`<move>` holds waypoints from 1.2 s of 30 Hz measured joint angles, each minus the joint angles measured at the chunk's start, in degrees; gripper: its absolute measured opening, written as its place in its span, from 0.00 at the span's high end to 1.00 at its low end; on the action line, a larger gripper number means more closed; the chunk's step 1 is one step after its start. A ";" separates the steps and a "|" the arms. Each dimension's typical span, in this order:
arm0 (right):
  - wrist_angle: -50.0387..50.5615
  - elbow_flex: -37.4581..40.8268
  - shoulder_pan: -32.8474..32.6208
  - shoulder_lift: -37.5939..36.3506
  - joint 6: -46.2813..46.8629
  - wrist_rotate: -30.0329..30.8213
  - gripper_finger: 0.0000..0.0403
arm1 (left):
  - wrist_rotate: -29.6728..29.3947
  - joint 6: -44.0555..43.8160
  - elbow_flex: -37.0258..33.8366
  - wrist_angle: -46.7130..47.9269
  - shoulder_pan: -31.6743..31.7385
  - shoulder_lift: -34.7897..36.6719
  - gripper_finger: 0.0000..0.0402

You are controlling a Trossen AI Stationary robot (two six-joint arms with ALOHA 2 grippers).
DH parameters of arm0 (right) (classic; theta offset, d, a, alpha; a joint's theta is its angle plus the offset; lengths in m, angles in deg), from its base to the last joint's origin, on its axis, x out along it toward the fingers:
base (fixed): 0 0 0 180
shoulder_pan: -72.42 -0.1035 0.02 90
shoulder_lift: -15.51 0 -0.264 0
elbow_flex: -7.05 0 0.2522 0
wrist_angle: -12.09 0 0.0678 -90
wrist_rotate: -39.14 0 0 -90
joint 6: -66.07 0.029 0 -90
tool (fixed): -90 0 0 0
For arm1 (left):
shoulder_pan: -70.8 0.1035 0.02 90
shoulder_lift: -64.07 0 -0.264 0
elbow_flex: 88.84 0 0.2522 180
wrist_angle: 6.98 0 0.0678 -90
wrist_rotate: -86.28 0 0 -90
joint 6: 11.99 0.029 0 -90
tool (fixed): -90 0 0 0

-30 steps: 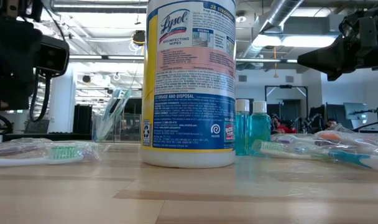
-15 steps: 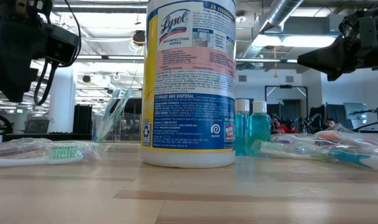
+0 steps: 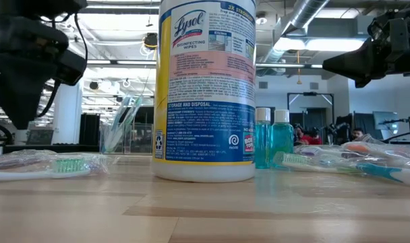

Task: Pick & Place toothbrushing station
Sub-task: Put the left orange toothbrush into the transparent organizer

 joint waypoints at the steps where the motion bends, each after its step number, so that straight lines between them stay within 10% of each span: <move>1: 0.01 0.01 0.00 -0.02 0.00 0.00 0.87 | -0.33 -0.25 -0.42 0.06 0.35 0.00 0.66; 36: 0.00 0.02 0.00 0.00 0.00 0.00 0.87 | -7.07 -5.96 -5.03 -0.71 0.73 -6.54 0.66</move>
